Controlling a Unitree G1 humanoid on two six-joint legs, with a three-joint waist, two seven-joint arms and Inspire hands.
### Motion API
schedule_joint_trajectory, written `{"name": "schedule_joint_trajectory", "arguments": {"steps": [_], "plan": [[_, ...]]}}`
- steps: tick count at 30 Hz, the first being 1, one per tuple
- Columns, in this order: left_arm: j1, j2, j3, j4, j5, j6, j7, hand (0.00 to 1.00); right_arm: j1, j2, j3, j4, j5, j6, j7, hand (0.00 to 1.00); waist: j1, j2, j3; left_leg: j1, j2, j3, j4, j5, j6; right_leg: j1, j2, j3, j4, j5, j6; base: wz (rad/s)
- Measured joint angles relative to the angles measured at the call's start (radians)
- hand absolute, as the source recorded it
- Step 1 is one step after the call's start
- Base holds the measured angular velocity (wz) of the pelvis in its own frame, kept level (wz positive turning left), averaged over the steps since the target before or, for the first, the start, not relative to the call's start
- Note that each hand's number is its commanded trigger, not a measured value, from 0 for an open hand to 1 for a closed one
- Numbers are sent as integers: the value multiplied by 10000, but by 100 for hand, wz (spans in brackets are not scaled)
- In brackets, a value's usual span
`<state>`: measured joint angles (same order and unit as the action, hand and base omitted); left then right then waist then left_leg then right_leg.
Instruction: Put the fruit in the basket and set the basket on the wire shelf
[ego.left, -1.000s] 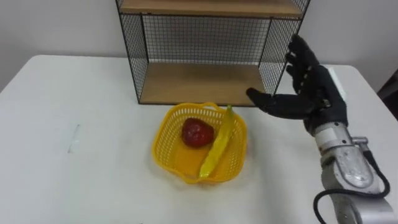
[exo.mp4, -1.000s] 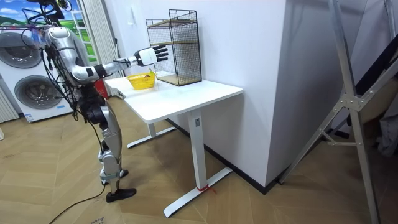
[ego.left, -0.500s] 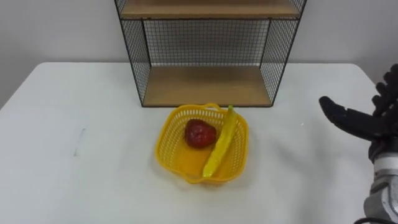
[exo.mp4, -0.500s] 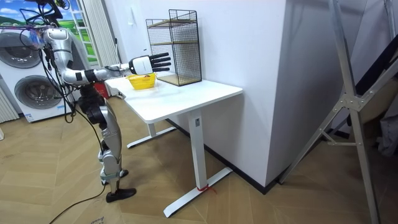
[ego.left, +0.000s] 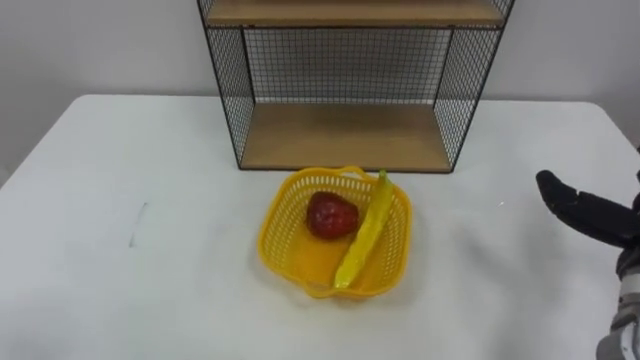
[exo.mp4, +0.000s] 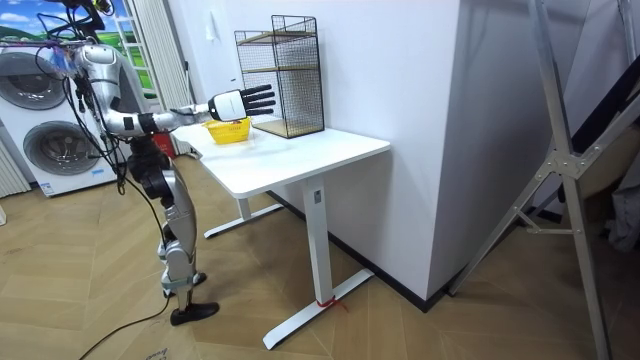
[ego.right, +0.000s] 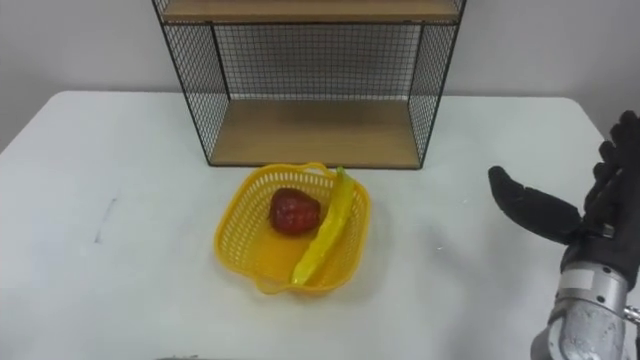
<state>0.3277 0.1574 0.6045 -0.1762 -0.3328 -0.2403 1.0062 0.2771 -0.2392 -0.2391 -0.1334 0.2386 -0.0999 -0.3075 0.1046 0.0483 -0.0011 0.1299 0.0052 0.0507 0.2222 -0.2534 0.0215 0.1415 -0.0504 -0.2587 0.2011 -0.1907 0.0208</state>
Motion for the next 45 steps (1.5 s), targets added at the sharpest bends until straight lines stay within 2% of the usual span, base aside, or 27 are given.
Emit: {"name": "schedule_joint_trajectory", "arguments": {"steps": [2,3,4,5,7,11,13,16,19,21,24,29,31,37,45], "plan": [[-31,-1,-260,-189,-133,-31,-382,0,41,127,11,2,7,0,198,0,-74,-17,7,5,-9,-49,-5,0,0,-4,-16,-38,20,-9,3,7],[-39,-1,-422,-207,-285,-34,-743,0,75,259,15,3,7,-1,370,0,-131,8,5,4,-16,-86,-19,0,0,-3,-19,-44,24,-26,8,6],[-41,-7,-652,-297,-568,-36,-1051,0,83,436,34,3,120,-1,529,0,-189,-54,24,2,-17,-81,-23,0,1,-34,-20,-50,22,-40,9,4],[-68,-12,-839,-400,-779,-36,-1162,0,82,498,79,3,221,-1,582,0,-210,-11,8,-3,-18,-82,-23,0,0,-33,-20,-58,18,-45,7,0],[-302,-15,-1781,-578,-1279,-46,-1795,0,79,522,441,28,490,-1,856,0,-233,-29,31,-17,-15,-71,-2,0,0,-43,-12,-36,11,-48,1,0],[-709,-8,-3137,-612,-1902,-46,-2963,0,75,519,1210,135,636,-2,1273,0,-358,-70,46,4,-14,-65,-2,1,0,4,-12,-32,29,-49,-2,0],[-761,-15,-3990,-540,-2268,-56,-3936,0,-56,544,1660,578,906,-140,1600,0,-489,-165,104,13,-9,6,-3,7,9,13,-6,74,27,-49,-2,-5],[-795,-72,-4769,-213,-2237,-51,-5194,0,-55,723,1813,931,927,-137,1772,0,-512,-273,177,-22,-4,90,6,7,9,-90,-2,116,55,-48,-2,-9],[-934,-127,-5383,439,-2236,-46,-6252,0,-80,915,1847,947,1077,-167,1886,0,-537,-375,167,-134,-2,135,40,8,10,-223,-2,147,77,-44,-3,-3],[-956,-138,-5585,726,-2235,-8,-6761,0,-275,918,1999,1221,1129,-314,2015,0,-607,-429,160,-135,3,155,48,8,10,-244,1,166,58,-42,-4,-2],[-970,-163,-5741,1069,-2232,17,-7597,0,-552,929,2249,1497,1141,-337,2280,0,-719,-464,145,-95,17,173,55,8,10,-238,9,254,36,-42,-4,-5],[-977,-172,-5958,1807,-2222,27,-8767,0,-762,940,2645,1896,1184,-470,2732,0,-728,-475,159,30,35,294,-16,9,9,-171,22,328,28,-42,-3,-6],[-977,-193,-6224,2064,-2228,197,-9203,0,-815,980,2844,2392,1064,-533,2907,0,-772,-556,152,20,32,270,-8,8,9,-178,20,341,36,-42,-4,0],[-955,-280,-6698,2153,-2230,757,-9914,0,-817,1118,3060,2733,1060,-508,3201,0,-771,-610,142,-61,48,262,-22,8,10,-238,33,333,77,-28,-20,0],[-953,-276,-6997,2159,-2236,912,-10175,0,-818,1108,3178,2733,1113,-508,3345,0,-772,-533,102,-51,72,281,-22,8,9,-228,65,331,83,-15,-43,0]]}}
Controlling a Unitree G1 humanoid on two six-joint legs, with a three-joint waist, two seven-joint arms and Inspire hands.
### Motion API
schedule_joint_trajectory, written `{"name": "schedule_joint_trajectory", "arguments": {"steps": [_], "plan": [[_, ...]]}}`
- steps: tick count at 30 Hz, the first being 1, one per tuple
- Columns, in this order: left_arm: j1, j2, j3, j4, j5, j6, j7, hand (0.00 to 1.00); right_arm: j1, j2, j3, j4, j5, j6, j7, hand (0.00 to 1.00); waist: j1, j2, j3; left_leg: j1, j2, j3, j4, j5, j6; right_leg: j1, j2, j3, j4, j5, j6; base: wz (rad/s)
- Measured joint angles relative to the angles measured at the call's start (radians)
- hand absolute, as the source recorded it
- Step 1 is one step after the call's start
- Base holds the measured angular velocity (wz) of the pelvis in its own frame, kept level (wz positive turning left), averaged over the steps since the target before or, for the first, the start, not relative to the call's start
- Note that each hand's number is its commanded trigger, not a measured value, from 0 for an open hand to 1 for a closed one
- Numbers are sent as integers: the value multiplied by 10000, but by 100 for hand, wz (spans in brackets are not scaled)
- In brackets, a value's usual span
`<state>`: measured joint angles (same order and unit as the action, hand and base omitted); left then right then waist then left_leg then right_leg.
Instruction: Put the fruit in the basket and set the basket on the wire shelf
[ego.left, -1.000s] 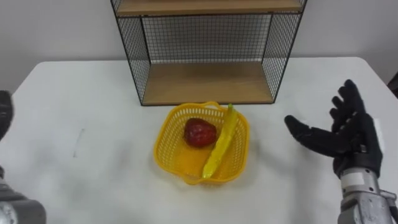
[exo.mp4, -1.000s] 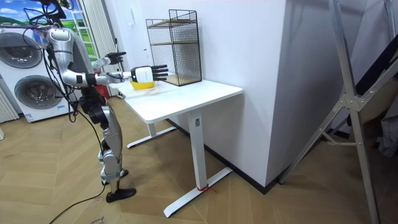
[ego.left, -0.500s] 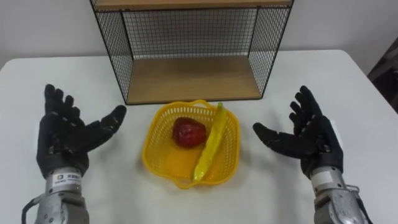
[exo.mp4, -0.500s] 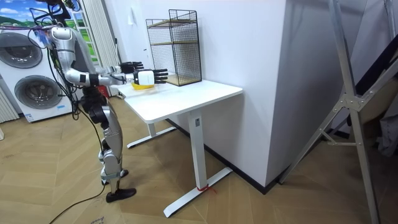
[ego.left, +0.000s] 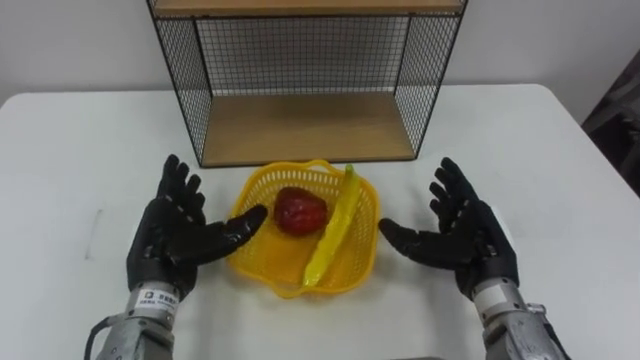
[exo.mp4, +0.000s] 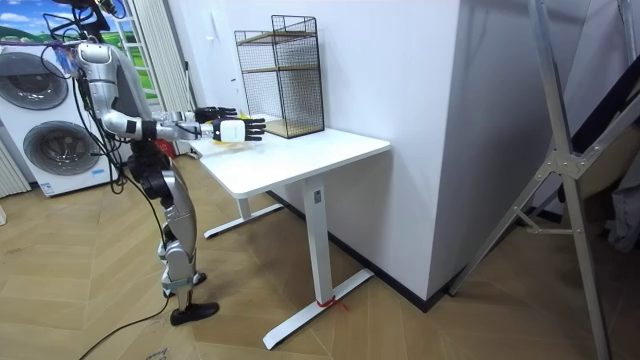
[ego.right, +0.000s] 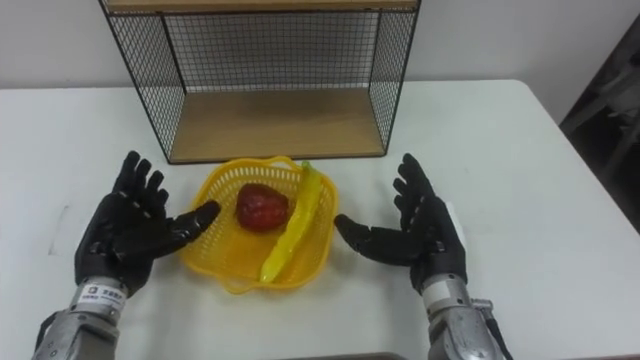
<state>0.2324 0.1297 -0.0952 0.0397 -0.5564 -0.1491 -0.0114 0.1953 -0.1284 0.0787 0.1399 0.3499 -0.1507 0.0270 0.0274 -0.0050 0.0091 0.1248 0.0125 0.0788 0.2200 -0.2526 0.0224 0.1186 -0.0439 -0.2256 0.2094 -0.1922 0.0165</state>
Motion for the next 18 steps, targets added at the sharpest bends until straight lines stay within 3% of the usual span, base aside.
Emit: {"name": "schedule_joint_trajectory", "arguments": {"steps": [18], "plan": [[10,44,-482,413,-10,323,-422,0,-108,2,319,217,532,196,684,0,-11,44,14,-22,12,135,5,0,0,-94,-6,34,108,0,0,-1]]}}
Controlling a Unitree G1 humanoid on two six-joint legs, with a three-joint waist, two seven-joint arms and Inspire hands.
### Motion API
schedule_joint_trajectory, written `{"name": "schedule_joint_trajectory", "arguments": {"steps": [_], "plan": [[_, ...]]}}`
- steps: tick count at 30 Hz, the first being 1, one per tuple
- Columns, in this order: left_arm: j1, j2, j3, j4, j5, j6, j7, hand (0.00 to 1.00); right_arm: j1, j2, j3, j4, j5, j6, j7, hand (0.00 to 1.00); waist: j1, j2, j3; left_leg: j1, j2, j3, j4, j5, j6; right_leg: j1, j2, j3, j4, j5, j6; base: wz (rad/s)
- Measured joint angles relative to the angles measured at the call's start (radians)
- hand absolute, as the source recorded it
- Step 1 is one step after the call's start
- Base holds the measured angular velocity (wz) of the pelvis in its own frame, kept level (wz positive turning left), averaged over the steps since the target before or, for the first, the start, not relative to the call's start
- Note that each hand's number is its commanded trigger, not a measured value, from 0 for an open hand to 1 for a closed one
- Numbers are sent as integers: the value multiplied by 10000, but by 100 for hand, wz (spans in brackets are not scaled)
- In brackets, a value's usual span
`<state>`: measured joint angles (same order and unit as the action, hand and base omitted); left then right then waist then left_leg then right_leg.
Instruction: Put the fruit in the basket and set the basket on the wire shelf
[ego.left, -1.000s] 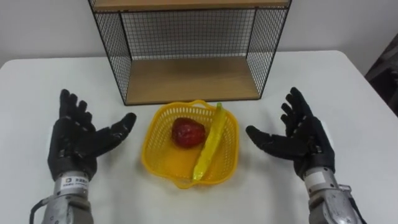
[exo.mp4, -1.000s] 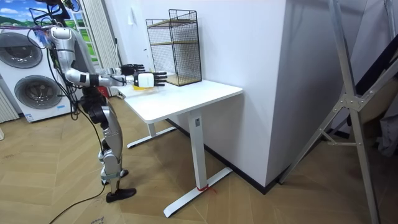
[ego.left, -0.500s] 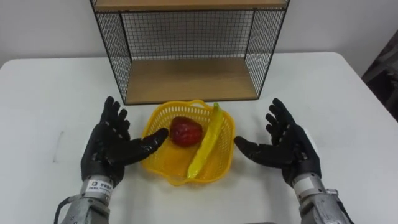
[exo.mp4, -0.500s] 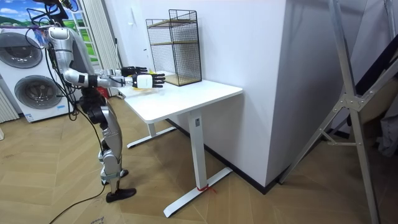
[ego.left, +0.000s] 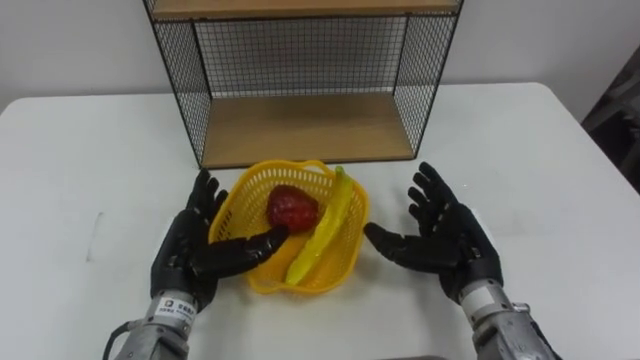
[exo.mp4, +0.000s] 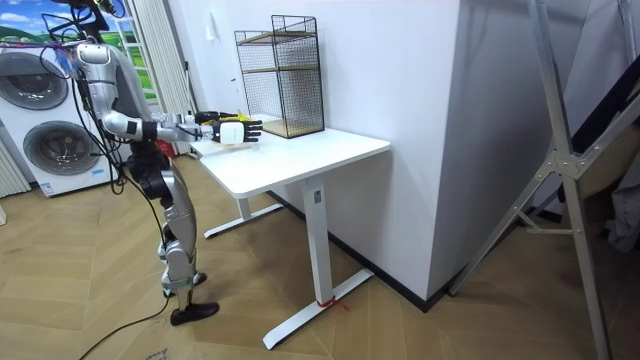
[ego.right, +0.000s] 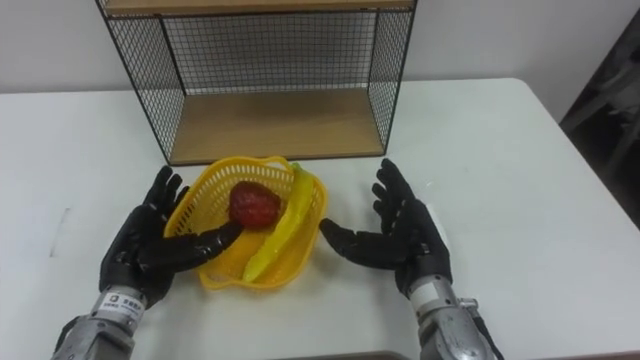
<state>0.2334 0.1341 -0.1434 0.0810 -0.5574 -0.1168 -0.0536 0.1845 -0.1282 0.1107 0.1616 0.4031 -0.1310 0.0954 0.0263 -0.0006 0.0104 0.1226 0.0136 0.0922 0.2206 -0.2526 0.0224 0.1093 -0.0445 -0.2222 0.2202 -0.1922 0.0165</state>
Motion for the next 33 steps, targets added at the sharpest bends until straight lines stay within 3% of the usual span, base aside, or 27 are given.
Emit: {"name": "schedule_joint_trajectory", "arguments": {"steps": [12,22,29,33], "plan": [[-16,-45,-207,323,-211,5,0,0,-6,50,834,372,2291,156,759,0,18,47,32,-11,86,119,82,-2,-3,-52,-4,82,90,13,-18,-2],[-18,-44,-328,322,-201,-93,0,0,-288,68,863,992,4167,120,1240,0,-139,128,51,-249,87,117,149,-2,-4,-268,-6,12,198,38,-60,0],[-11,1,-433,322,-210,-158,-1,0,-287,66,961,1009,4219,96,1361,0,-179,118,48,-250,85,118,138,-2,-5,-281,-6,11,197,38,-60,0],[-12,0,-423,320,-209,-165,-1,0,-282,62,1025,1009,4116,57,1401,0,-197,45,3,-239,89,120,187,-1,-7,-279,5,38,199,38,-60,0]]}}
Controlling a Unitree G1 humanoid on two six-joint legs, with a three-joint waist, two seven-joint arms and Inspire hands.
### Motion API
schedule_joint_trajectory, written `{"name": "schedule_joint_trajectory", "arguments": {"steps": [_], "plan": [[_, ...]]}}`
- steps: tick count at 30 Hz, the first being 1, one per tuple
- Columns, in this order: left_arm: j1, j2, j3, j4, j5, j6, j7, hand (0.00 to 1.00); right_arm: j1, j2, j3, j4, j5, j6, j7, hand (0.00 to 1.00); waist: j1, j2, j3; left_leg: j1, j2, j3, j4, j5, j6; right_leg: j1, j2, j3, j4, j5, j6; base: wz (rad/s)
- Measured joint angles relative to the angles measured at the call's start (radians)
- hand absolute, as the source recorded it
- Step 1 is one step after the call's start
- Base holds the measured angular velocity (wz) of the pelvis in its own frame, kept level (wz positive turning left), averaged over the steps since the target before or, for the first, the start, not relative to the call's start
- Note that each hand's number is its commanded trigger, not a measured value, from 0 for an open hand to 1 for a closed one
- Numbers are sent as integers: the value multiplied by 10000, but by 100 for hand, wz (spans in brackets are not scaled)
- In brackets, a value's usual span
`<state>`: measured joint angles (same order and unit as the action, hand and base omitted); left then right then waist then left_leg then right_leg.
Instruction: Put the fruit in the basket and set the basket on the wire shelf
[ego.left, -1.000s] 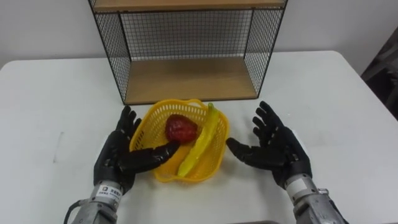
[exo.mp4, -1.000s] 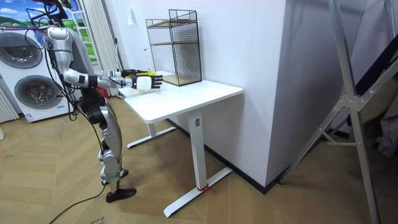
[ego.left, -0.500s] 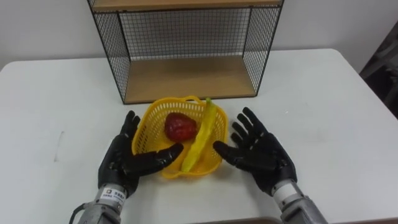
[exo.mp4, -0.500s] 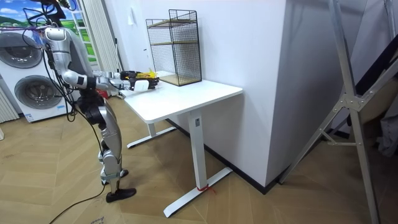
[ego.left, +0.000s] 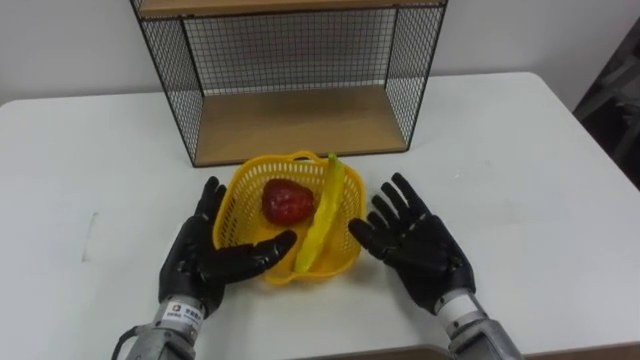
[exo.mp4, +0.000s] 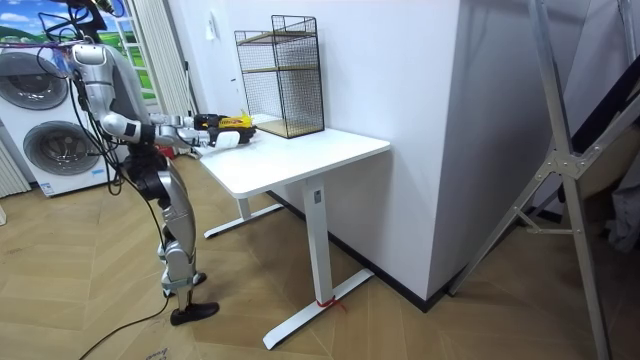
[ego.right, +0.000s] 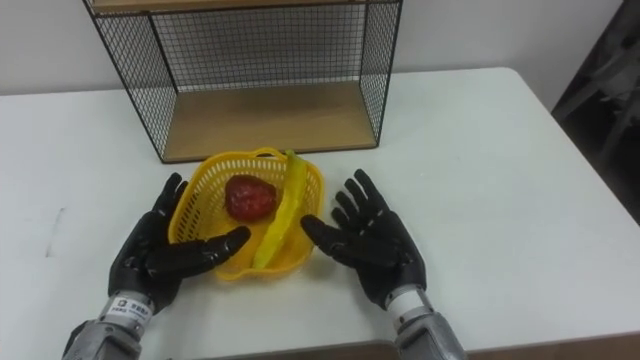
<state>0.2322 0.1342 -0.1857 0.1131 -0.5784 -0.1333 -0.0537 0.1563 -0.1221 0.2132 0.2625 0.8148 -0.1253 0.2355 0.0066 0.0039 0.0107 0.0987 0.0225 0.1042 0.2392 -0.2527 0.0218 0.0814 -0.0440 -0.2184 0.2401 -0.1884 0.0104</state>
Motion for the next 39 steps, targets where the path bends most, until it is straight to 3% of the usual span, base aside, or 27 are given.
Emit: {"name": "schedule_joint_trajectory", "arguments": {"steps": [11,18,39], "plan": [[-62,-232,-256,-11,-186,-5,0,0,-99,-13,218,-302,-1816,-65,64,0,-4,-34,-10,14,10,16,-49,-1,1,1,0,52,2,2,-2,0],[-146,-247,-552,-43,-189,-8,0,0,-343,3,233,-301,-3412,-154,-277,0,-11,-80,32,-24,19,18,-21,-1,1,-12,-5,35,4,3,-4,0],[-464,-308,-848,-43,-183,-152,1,0,-756,201,405,-310,-3841,-266,-1220,0,-40,-253,97,-199,-23,-6,11,1,-2,-145,2,-42,-33,7,-4,0]]}}
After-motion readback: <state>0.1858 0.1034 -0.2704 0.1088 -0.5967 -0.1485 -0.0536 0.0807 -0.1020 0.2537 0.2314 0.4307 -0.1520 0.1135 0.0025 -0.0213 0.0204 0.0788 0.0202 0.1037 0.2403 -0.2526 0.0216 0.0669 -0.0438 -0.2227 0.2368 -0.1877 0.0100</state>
